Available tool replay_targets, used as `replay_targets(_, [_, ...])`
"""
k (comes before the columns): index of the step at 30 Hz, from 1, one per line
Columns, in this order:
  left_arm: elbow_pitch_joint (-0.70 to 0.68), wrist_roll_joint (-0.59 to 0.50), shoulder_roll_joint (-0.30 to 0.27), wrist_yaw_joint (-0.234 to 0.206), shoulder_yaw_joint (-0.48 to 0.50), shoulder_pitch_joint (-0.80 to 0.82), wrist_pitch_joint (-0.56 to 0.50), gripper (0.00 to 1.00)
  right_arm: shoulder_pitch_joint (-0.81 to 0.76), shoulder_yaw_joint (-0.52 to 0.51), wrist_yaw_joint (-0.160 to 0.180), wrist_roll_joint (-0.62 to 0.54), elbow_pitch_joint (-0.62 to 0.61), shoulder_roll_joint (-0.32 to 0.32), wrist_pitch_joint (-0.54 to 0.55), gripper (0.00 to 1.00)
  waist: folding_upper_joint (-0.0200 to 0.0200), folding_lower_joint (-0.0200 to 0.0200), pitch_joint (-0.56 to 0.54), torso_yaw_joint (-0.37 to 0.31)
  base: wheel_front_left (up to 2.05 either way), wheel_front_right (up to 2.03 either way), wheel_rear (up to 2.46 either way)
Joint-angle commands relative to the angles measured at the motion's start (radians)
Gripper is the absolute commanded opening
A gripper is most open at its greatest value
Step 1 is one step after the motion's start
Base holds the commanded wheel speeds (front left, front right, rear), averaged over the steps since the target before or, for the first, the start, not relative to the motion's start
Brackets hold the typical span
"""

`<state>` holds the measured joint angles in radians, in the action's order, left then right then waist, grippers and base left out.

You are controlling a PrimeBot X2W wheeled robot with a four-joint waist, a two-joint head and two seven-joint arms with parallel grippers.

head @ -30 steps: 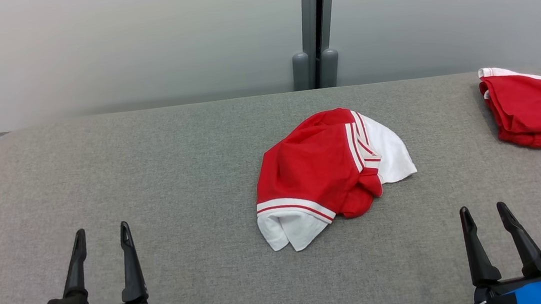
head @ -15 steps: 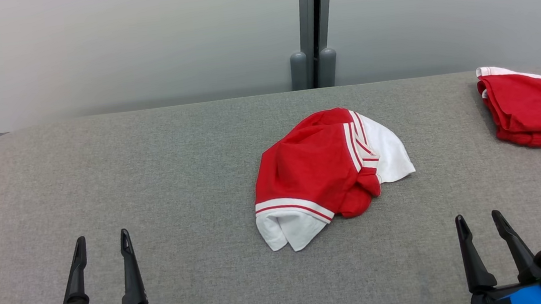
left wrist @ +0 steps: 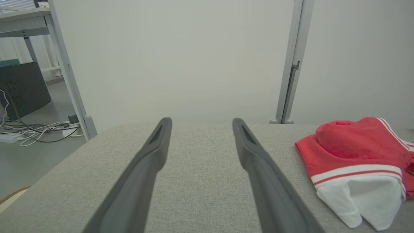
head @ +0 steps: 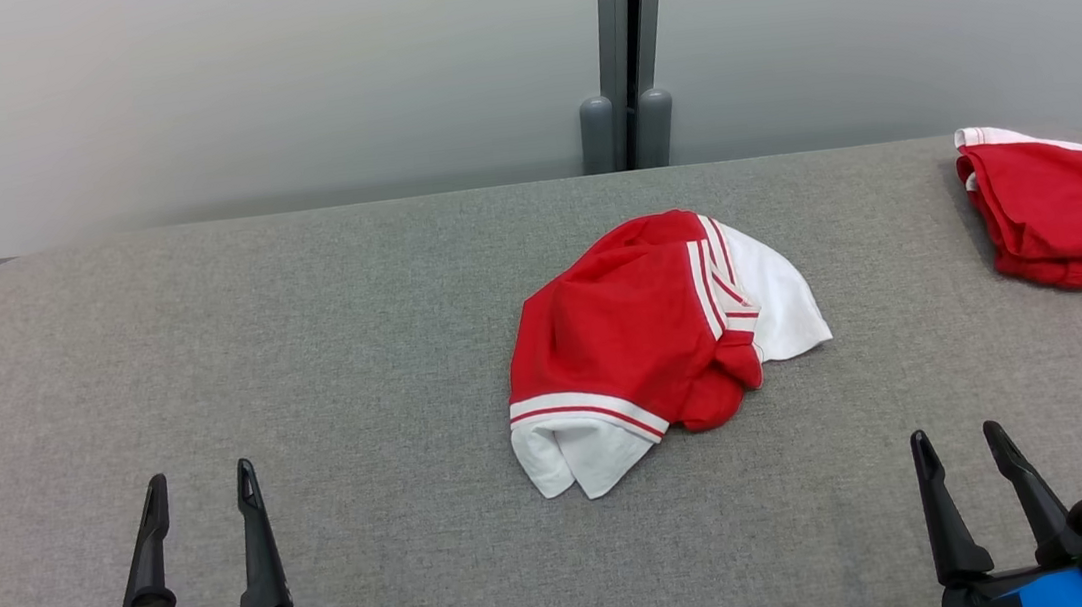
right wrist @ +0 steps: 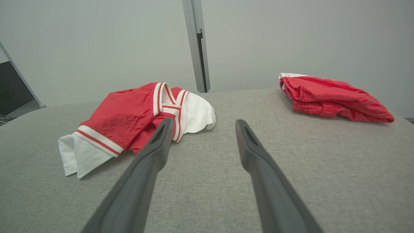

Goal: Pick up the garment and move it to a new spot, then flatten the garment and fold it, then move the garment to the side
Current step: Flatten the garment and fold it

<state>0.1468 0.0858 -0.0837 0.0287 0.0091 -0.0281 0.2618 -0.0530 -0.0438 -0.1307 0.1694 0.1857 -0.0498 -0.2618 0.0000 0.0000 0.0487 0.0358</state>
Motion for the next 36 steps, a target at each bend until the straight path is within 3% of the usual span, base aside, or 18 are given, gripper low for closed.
replay_targets(1, [0.0, -0.01, 0.004, 0.004, 0.005, 0.008, 0.004, 1.0, 0.006, -0.002, 0.0, -0.003, 0.004, -0.002, -0.004, 1.0, 0.0, 0.0, 0.001, 0.0, 0.0, 0.0, 0.0])
replay_targets(21, [-0.003, -0.026, 0.021, 0.02, 0.012, 0.04, 0.004, 1.0, 0.092, -0.017, 0.0, -0.042, 0.028, -0.011, -0.004, 1.0, 0.0, 0.0, 0.041, 0.023, 0.0, 0.0, 0.0])
replay_targets(36, [0.0, -0.019, 0.032, 0.019, -0.03, 0.127, 0.004, 1.0, 0.502, 0.007, 0.0, -0.078, 0.168, -0.163, 0.069, 1.0, 0.0, 0.0, 0.183, 0.114, 0.0, 0.0, 0.0])
